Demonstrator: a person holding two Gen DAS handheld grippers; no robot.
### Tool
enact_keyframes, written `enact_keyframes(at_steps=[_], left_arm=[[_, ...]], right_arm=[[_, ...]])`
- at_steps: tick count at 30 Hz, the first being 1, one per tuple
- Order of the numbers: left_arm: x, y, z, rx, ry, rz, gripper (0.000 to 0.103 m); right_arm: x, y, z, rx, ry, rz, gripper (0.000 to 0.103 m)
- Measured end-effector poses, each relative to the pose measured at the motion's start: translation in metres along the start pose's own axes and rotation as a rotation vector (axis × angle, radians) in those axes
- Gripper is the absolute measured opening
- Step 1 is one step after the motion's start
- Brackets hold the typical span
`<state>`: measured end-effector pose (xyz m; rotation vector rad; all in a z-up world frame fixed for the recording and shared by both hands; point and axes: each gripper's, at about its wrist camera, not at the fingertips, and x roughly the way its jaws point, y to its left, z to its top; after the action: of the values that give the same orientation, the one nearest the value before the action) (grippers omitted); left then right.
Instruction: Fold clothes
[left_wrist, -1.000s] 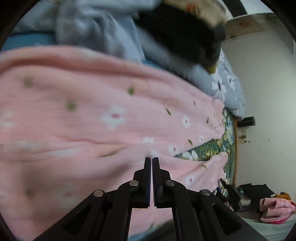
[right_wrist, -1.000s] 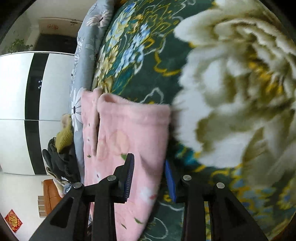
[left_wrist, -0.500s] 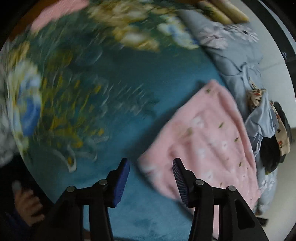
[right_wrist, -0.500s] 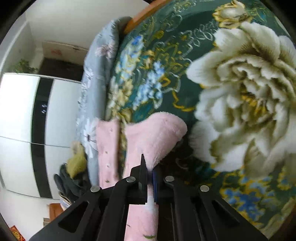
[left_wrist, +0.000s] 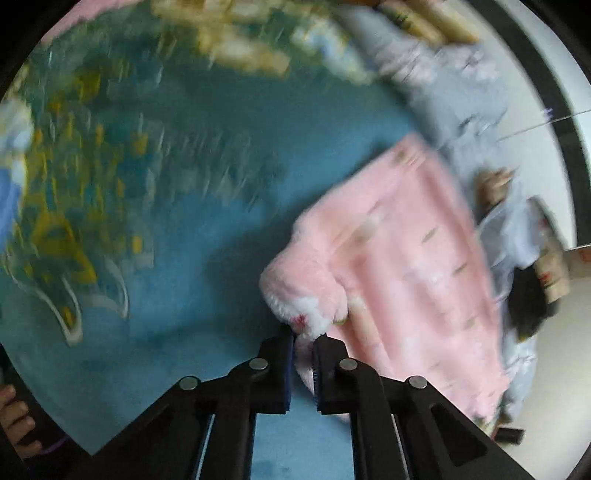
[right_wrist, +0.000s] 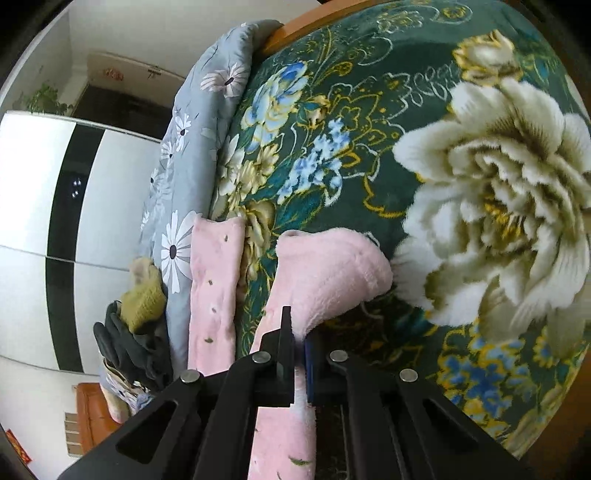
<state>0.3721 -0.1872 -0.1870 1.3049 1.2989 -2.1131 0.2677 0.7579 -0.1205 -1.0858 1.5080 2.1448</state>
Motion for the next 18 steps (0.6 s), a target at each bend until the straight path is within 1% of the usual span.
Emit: enact_keyframes(at_steps=[2, 3, 4, 6, 7, 8, 10, 11, 13, 15, 16, 18], left_arm=[[-0.029, -0.014, 0.008, 0.054, -0.043, -0.047, 0.008], [-0.041, -0.017, 0.01, 0.094, -0.055, -0.05, 0.008], [-0.046, -0.016, 0.008, 0.122, -0.049, -0.04, 0.008], [-0.036, 0.002, 0.002, 0.111, 0.004, -0.002, 0.008], [-0.03, 0.009, -0.004, 0.1, 0.026, 0.017, 0.008], [-0.021, 0.015, -0.015, 0.076, 0.041, 0.035, 0.008], [-0.011, 0.023, -0.023, 0.02, 0.072, 0.053, 0.008], [-0.01, 0.02, -0.023, 0.009, 0.076, 0.045, 0.008], [-0.008, 0.013, -0.023, -0.004, 0.081, 0.028, 0.008], [-0.011, 0.003, -0.015, 0.001, 0.072, 0.0, 0.008], [-0.014, -0.003, -0.01, -0.009, 0.068, -0.021, 0.008], [-0.022, -0.014, 0.002, -0.054, 0.065, -0.09, 0.008]], right_arm=[[-0.01, 0.009, 0.002, -0.042, -0.011, 0.012, 0.004], [-0.017, 0.014, 0.004, -0.06, -0.021, 0.024, 0.004], [-0.023, 0.019, 0.006, -0.078, -0.032, 0.036, 0.004], [-0.034, 0.021, 0.007, -0.101, -0.058, 0.041, 0.004], [-0.036, 0.018, 0.007, -0.104, -0.06, 0.024, 0.004], [-0.033, 0.011, 0.006, -0.086, -0.051, 0.006, 0.004], [-0.027, -0.005, 0.004, -0.04, -0.03, -0.03, 0.004], [-0.025, -0.013, 0.002, -0.011, -0.028, -0.03, 0.004], [-0.021, -0.015, 0.001, 0.006, -0.027, -0.026, 0.004], [-0.017, -0.007, 0.002, -0.011, -0.019, -0.026, 0.004], [-0.016, -0.001, 0.004, -0.024, -0.019, -0.024, 0.004], [-0.014, 0.011, 0.008, -0.041, -0.022, -0.008, 0.004]])
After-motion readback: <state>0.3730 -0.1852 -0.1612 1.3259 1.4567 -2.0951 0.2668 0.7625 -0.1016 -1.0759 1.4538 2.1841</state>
